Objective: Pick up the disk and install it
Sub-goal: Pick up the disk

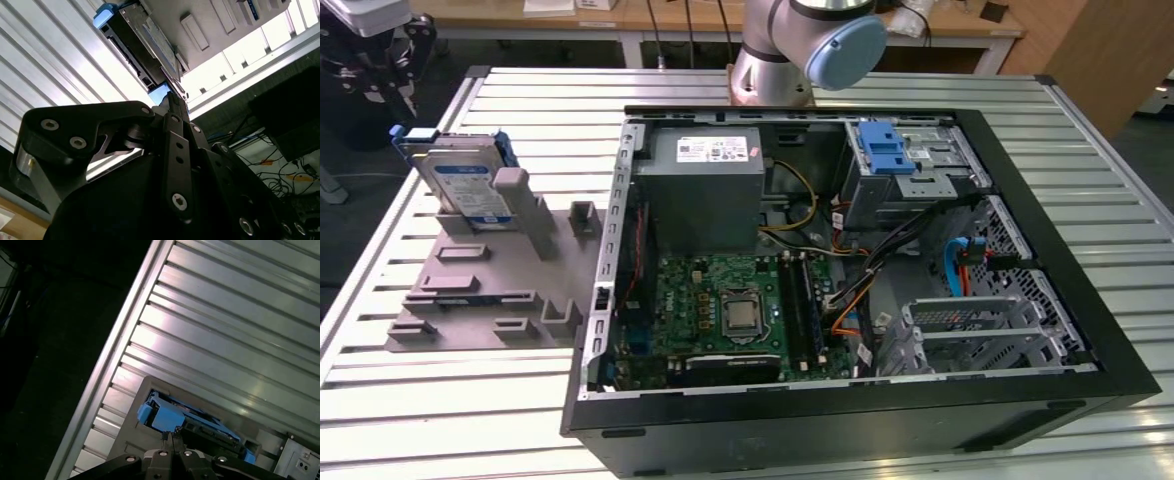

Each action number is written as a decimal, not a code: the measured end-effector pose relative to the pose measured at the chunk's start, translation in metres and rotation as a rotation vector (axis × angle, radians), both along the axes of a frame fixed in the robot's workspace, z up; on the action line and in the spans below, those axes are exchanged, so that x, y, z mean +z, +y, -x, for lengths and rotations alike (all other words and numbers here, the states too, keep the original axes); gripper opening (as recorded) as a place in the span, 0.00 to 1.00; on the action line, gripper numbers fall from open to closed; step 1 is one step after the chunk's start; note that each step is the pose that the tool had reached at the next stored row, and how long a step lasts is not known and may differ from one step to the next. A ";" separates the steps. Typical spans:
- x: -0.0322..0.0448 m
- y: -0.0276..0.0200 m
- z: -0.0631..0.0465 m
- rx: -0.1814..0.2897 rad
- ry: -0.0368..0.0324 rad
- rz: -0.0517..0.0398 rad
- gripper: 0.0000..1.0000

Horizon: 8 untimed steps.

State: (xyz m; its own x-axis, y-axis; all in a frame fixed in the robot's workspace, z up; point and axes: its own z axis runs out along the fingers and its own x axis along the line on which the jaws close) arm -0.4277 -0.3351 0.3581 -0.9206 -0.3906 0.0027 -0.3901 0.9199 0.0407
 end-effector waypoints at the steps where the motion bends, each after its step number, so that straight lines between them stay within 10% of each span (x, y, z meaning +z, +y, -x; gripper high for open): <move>1: 0.0000 0.0000 0.000 0.003 0.0000 0.0000 0.11; 8: 0.0001 0.0000 0.000 0.041 0.0001 0.0000 0.11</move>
